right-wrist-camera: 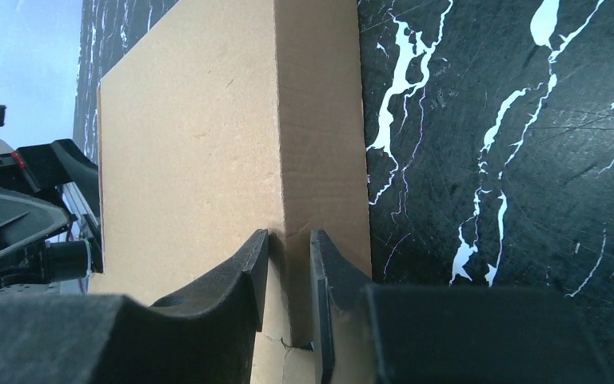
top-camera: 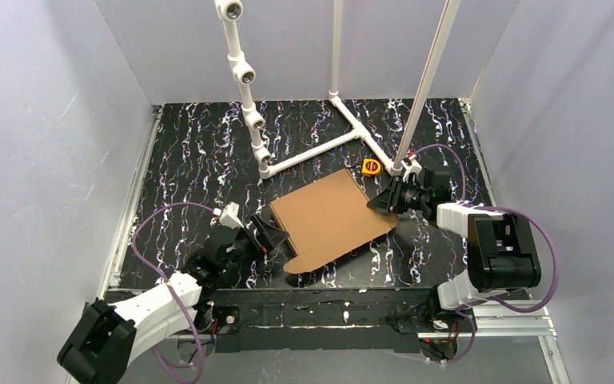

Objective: Fold the paper box

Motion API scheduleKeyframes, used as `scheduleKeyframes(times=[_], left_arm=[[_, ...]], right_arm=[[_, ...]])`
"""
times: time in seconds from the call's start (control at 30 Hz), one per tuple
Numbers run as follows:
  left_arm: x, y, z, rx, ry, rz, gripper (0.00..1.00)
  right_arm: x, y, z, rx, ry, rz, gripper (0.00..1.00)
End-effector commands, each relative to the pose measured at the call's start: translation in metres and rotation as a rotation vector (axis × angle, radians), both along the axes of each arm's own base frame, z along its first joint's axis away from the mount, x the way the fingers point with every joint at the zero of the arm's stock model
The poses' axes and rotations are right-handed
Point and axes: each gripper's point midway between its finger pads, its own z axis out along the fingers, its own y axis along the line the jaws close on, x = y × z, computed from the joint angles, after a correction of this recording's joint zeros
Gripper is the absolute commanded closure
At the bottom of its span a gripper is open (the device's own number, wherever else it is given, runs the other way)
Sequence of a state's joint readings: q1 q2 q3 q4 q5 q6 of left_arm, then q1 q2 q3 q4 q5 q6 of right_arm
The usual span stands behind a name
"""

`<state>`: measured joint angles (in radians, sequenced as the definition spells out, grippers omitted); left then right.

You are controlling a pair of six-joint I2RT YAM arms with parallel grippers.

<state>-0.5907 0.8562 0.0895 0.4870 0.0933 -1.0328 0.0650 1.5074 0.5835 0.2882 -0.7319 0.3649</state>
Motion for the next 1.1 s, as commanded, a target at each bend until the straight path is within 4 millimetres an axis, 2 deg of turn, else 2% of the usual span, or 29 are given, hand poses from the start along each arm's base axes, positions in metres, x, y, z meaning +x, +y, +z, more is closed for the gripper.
scheduleKeyframes(times=[0.0, 0.33, 0.43, 0.6, 0.87, 1.07], left_arm=[[0.008, -0.005, 0.005, -0.056, 0.001, 0.025, 0.02], [0.019, -0.016, 0.005, -0.076, 0.027, 0.033, 0.02], [0.023, -0.022, 0.008, -0.093, 0.022, 0.028, 0.02], [0.030, -0.033, 0.011, -0.133, 0.036, 0.022, 0.02], [0.038, -0.039, 0.020, -0.217, 0.027, 0.058, 0.02], [0.043, -0.051, 0.026, -0.272, 0.058, 0.058, 0.12]], right_arm=[[0.003, -0.016, -0.025, -0.069, 0.066, -0.062, 0.72], [0.003, -0.024, -0.034, -0.052, 0.123, -0.087, 0.75], [0.002, -0.024, -0.036, -0.050, 0.138, -0.083, 0.76], [0.005, -0.034, -0.041, -0.046, 0.160, -0.112, 0.77], [0.004, -0.036, -0.044, -0.041, 0.179, -0.114, 0.78], [0.003, -0.034, -0.044, -0.025, 0.186, -0.101, 0.78]])
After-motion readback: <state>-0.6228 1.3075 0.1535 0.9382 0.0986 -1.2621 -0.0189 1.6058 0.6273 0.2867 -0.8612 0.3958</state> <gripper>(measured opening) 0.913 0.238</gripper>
